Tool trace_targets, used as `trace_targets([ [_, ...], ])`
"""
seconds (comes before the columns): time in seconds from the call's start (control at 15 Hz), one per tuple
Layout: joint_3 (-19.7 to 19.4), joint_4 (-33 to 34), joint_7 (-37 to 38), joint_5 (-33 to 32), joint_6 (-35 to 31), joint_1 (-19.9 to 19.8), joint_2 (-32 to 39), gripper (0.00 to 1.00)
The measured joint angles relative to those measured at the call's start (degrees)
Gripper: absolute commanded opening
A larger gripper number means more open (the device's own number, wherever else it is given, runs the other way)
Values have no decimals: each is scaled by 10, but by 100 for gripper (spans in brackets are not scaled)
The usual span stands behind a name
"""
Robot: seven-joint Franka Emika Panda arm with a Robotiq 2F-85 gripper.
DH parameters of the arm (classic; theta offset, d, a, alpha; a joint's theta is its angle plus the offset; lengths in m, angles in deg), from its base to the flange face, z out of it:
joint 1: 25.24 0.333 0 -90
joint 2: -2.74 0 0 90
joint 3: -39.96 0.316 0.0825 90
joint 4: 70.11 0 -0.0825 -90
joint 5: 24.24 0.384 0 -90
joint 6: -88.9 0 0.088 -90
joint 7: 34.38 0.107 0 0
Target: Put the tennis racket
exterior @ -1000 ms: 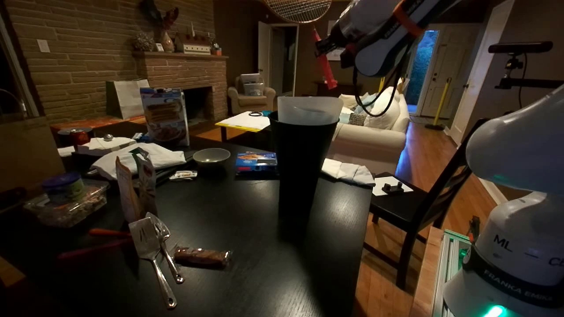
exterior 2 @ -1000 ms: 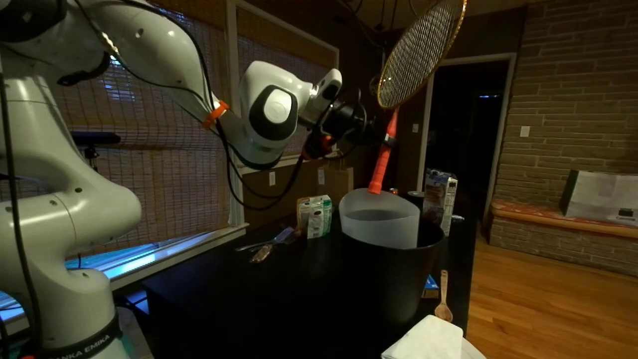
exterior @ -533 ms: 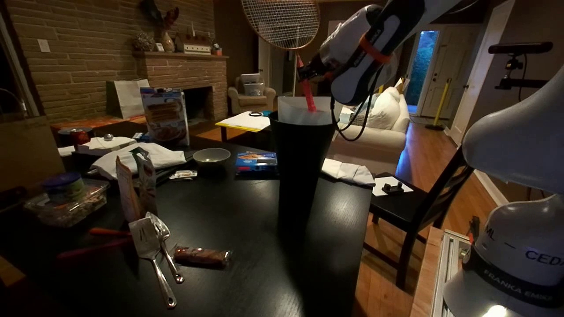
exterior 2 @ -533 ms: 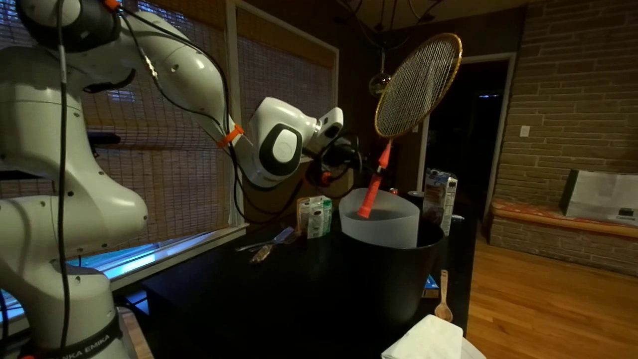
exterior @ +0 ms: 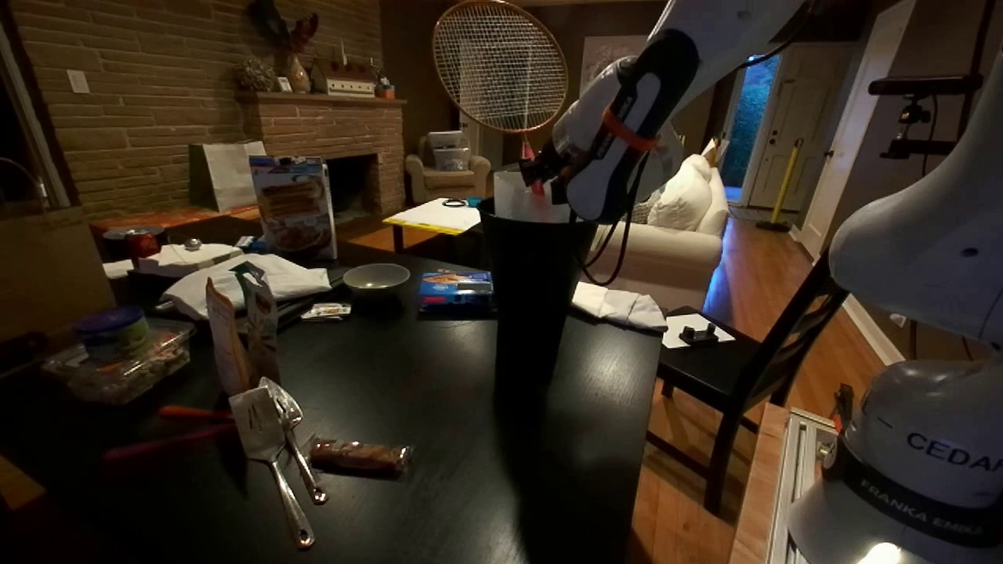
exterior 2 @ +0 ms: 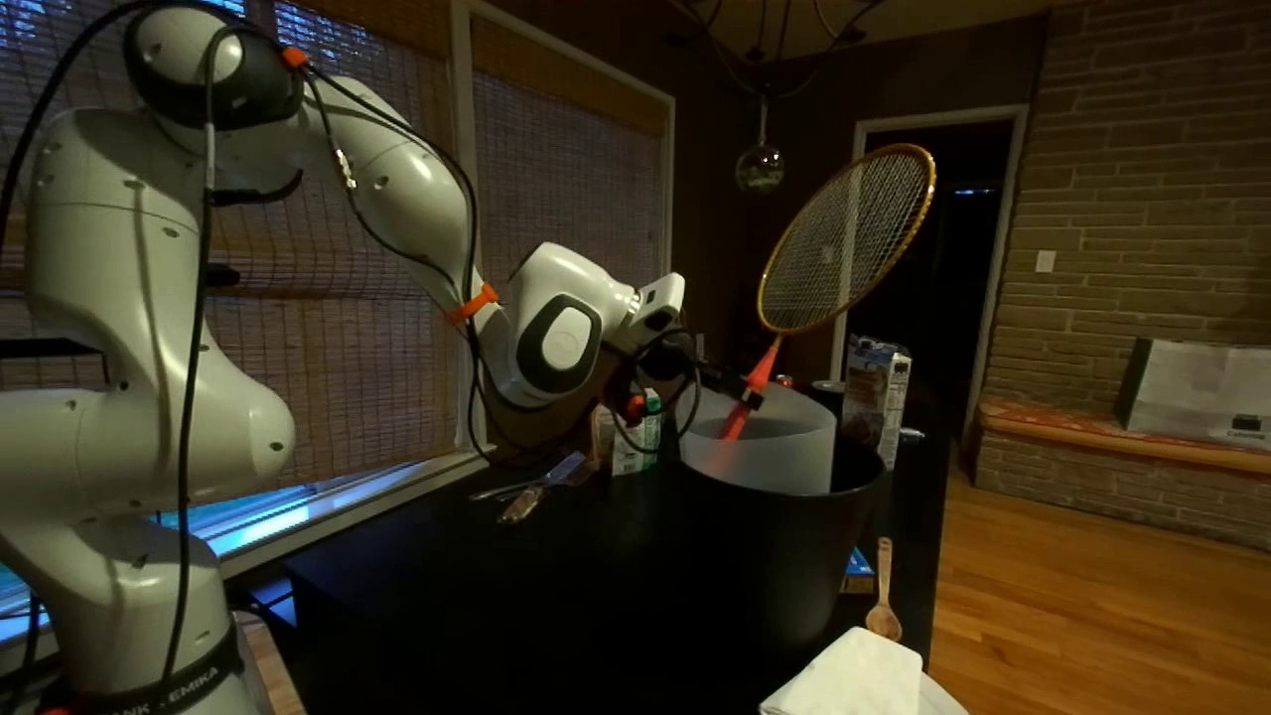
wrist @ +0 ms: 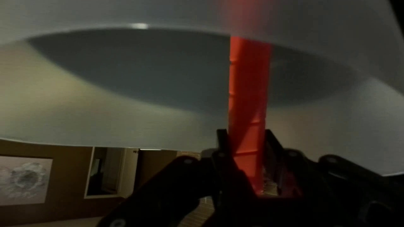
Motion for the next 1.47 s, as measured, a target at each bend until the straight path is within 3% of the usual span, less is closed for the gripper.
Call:
trace_targets([
  [0.27,7,0,7,25,-12,-26,-23,7],
  [0.73,50,-13,8,29,-12,-31,-41,7],
  [1.13,53,-22,4,117,-2,-24,-81,7],
  [1.2,53,-26,4,132,-1,-20,-86,54],
  [1.33,52,-32,3,154,1,-12,-93,61],
  [1.47,48,-37,3,171,2,-1,-100,76],
])
